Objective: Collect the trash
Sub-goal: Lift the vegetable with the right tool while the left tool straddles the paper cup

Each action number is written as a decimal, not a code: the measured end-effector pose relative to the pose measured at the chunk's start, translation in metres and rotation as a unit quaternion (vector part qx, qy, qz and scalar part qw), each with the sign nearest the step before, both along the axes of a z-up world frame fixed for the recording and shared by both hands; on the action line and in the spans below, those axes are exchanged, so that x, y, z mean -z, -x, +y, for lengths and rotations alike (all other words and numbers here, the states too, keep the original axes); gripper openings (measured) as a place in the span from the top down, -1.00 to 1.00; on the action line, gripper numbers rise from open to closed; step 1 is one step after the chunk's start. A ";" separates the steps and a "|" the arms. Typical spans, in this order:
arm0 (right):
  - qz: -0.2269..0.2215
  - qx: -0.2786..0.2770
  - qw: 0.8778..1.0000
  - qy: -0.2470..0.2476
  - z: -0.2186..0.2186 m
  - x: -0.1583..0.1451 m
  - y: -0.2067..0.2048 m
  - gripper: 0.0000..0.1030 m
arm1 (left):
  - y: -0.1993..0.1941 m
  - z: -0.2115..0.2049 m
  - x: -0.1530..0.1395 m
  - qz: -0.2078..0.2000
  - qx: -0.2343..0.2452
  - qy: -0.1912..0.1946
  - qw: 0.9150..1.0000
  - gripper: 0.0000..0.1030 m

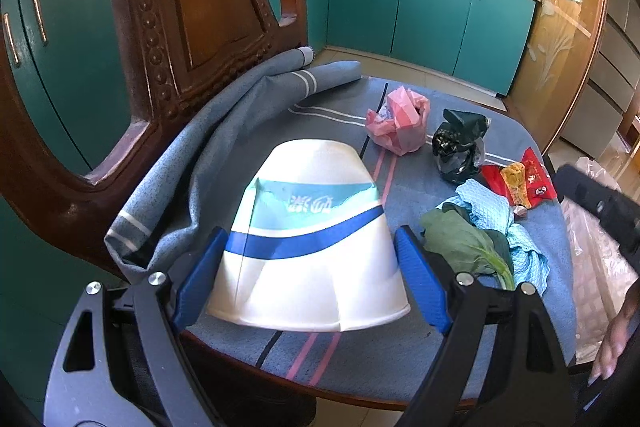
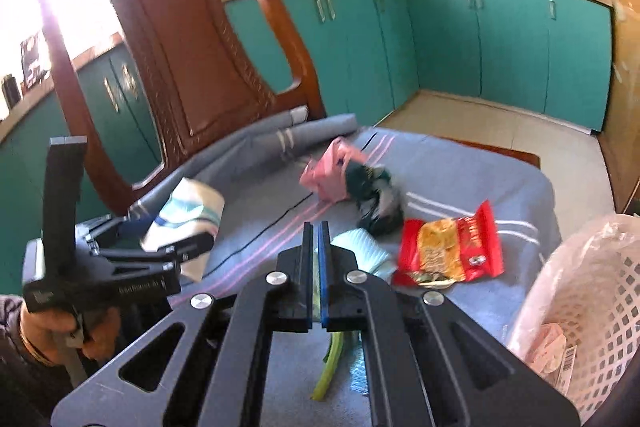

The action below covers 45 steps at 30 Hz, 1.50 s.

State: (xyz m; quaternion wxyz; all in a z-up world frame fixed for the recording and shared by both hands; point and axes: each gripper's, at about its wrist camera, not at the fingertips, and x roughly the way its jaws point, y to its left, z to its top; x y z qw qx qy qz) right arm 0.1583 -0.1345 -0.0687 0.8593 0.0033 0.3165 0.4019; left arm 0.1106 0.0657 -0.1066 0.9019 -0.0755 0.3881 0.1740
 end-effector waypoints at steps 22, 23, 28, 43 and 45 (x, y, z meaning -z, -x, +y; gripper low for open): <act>0.031 -0.044 0.990 0.133 0.043 0.047 0.005 0.74 | 0.005 -0.010 0.001 -0.002 0.021 -0.008 1.000 -0.65; 0.025 -0.041 0.992 0.116 0.038 0.041 0.006 0.75 | 0.005 -0.009 0.000 -0.003 0.020 -0.008 1.000 -0.65; -0.018 0.000 1.000 0.025 0.000 0.004 0.007 0.75 | 0.007 -0.013 -0.007 -0.011 0.018 -0.009 1.000 -0.65; -0.058 0.295 0.953 0.047 -0.193 -0.028 -0.004 0.75 | -0.022 -0.126 -0.051 -0.063 0.177 0.014 0.982 -0.65; -0.020 0.327 0.944 0.040 -0.225 -0.018 -0.008 0.75 | -0.031 -0.154 -0.057 -0.067 0.215 0.027 0.974 -0.65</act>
